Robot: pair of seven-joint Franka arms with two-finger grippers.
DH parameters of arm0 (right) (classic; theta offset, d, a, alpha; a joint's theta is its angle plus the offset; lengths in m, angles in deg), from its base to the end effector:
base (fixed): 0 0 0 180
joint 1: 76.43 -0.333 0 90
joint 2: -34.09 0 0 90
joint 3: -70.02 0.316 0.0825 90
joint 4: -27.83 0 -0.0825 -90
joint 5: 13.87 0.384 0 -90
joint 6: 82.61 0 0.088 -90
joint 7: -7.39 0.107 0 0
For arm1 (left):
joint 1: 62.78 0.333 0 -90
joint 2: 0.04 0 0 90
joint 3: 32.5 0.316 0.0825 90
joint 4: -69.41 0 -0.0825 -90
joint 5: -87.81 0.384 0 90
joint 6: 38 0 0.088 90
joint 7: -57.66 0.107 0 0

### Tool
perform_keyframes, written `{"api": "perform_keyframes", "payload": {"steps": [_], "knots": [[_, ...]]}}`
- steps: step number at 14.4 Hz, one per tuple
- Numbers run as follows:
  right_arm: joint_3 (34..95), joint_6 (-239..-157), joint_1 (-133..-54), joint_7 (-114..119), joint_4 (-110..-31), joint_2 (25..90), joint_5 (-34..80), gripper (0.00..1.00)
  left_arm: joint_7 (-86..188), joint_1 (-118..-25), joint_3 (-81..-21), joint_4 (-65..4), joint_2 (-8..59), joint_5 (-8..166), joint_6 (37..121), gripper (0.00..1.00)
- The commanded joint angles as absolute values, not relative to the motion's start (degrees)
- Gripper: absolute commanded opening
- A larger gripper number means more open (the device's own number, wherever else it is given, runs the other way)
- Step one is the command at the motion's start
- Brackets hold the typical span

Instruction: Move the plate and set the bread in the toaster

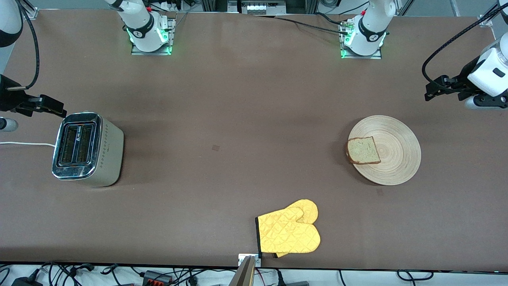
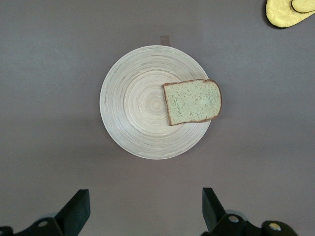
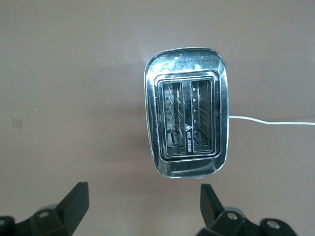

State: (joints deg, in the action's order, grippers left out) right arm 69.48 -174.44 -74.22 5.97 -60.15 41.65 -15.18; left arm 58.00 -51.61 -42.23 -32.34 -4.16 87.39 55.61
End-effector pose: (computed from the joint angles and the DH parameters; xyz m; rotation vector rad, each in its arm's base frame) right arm 0.5936 -0.0306 0.5680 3.1180 -0.0338 -0.1023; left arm 0.5316 0.0100 0.5714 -3.1357 -0.0326 0.1118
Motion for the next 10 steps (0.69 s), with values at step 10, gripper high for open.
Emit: {"api": "perform_keyframes", "payload": {"steps": [10], "knots": [[69.7, -175.0, -73.9, 5.7, -63.5, 38.7, -14.3, 1.0, 57.3, -51.8, -42.0, -28.7, -0.5, 87.5, 54.8, 1.0]]}}
